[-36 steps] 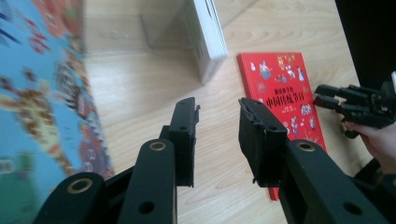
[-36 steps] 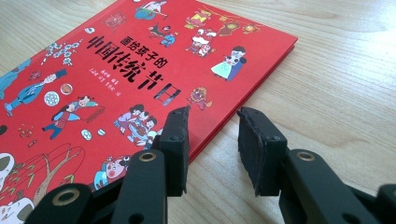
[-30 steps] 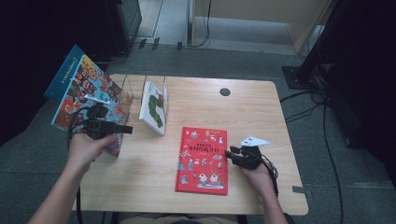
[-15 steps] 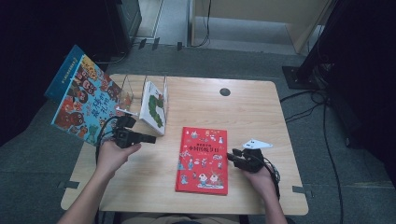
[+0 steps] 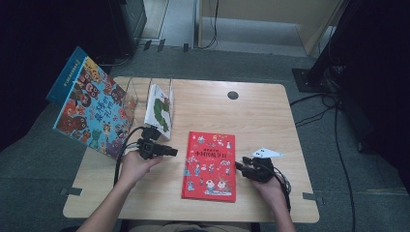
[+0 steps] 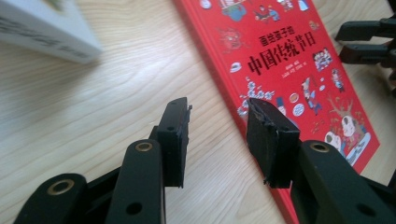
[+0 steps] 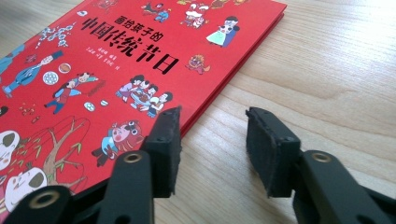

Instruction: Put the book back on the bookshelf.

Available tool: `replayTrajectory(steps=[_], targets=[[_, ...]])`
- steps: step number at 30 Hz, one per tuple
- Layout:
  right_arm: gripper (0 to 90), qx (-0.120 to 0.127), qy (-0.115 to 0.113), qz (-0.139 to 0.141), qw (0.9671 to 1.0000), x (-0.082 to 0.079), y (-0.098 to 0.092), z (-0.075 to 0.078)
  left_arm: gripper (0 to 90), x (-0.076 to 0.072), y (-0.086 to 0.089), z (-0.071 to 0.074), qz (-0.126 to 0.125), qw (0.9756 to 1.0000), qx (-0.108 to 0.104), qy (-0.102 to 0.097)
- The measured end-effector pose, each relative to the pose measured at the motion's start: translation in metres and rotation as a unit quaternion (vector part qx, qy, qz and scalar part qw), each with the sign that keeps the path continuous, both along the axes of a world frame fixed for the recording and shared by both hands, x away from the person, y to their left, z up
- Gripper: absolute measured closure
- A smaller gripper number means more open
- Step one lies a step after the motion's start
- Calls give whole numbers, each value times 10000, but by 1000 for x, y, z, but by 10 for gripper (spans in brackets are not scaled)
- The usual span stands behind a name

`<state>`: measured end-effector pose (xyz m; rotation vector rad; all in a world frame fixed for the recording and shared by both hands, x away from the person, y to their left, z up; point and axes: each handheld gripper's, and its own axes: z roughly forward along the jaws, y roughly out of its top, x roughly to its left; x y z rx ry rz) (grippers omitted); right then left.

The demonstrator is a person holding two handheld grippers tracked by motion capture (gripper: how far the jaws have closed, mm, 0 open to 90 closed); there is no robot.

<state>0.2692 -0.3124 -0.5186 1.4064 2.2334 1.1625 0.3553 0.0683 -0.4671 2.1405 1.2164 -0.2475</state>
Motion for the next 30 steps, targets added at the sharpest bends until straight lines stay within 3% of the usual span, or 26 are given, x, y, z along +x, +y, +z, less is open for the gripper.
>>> replayTrajectory(steps=[6,11,15,19,21,26,30], targets=[[546,-142,8,-195,9997,-2,6,1,569,-3,-11,-16,-191,9997,139,-77],[555,-301,124,-125,9994,-2,8,5,560,-6,-13,-26,-294,9989,314,-208],[556,-224,316,-39,9992,0,6,7,561,-8,-13,-28,-292,9986,287,-342],[569,-273,331,-35,9991,2,8,11,556,-11,-13,-28,-315,9981,283,-441],[566,-287,300,-56,9991,2,10,13,642,-13,-14,-29,-356,9985,270,-317],[564,-226,328,-12,9992,4,16,15,691,-21,-17,-32,-256,9976,243,-599],[553,-186,446,27,9988,4,24,13,686,-23,-17,-34,-173,9979,130,-618]])
